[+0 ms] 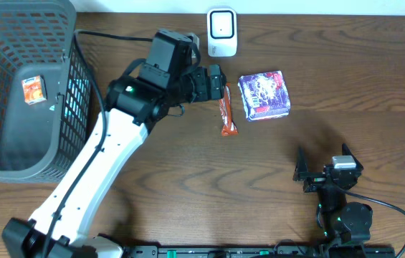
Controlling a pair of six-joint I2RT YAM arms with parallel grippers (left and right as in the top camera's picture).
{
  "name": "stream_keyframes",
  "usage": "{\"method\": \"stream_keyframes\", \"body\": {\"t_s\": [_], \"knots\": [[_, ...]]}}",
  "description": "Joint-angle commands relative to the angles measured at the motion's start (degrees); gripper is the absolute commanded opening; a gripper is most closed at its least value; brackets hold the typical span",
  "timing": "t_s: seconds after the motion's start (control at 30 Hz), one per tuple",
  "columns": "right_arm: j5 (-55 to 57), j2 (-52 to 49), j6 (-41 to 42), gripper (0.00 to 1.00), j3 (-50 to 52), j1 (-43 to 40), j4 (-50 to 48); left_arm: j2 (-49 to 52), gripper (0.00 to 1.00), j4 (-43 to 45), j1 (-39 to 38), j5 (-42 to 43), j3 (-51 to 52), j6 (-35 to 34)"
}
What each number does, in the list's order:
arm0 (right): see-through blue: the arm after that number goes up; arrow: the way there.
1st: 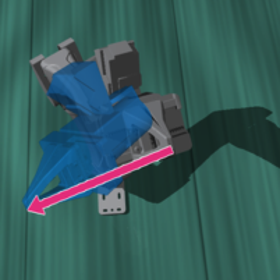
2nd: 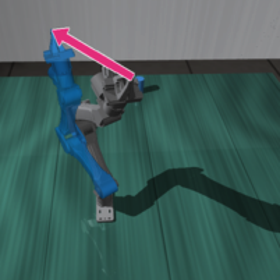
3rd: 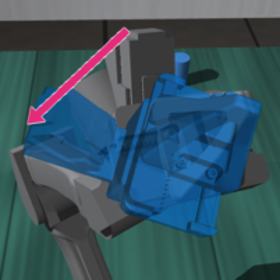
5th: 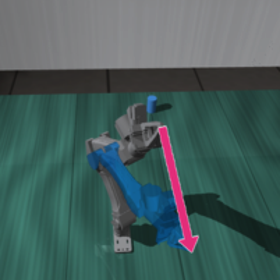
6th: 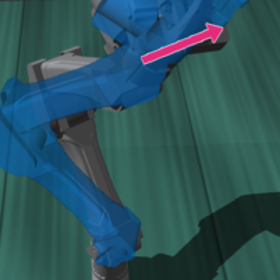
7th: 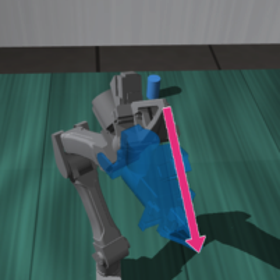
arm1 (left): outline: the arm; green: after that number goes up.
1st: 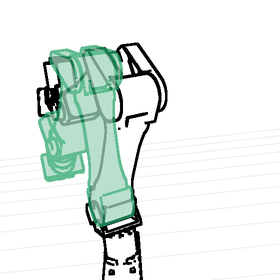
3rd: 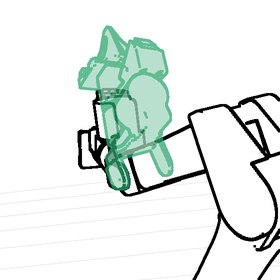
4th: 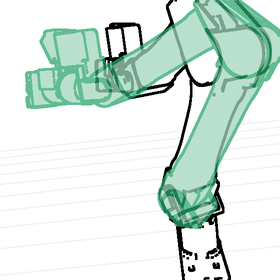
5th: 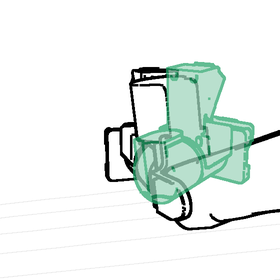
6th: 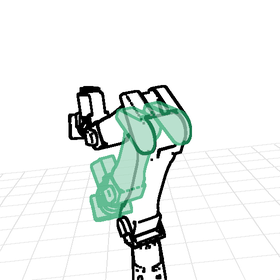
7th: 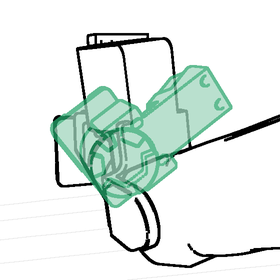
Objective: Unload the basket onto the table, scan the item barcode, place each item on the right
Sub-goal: 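Lower the candy bar beside the purple pack and release, then move the left gripper back into the grey basket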
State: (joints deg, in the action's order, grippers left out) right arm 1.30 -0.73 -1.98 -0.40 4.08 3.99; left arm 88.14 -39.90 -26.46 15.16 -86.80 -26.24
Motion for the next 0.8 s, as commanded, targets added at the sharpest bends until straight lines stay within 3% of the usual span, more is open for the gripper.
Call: {"method": "stream_keyframes", "body": {"t_s": [0.0, 0.3, 0.77], "knots": [[0.52, 0.02, -0.44, 0.99, 0.09, -0.24, 0.11, -4.81, 0.98, -0.15, 1.05, 0.68, -0.44, 8.61], [0.52, 0.02, -0.44, 0.99, 0.09, -0.24, 0.11, -12.33, 0.98, -0.48, 5.53, 0.42, -0.44, 10.19], [0.52, 0.02, -0.44, 0.99, 0.09, -0.24, 0.11, -13.79, 0.99, -5.46, 8.55, 0.96, -0.44, 10.8]]}}
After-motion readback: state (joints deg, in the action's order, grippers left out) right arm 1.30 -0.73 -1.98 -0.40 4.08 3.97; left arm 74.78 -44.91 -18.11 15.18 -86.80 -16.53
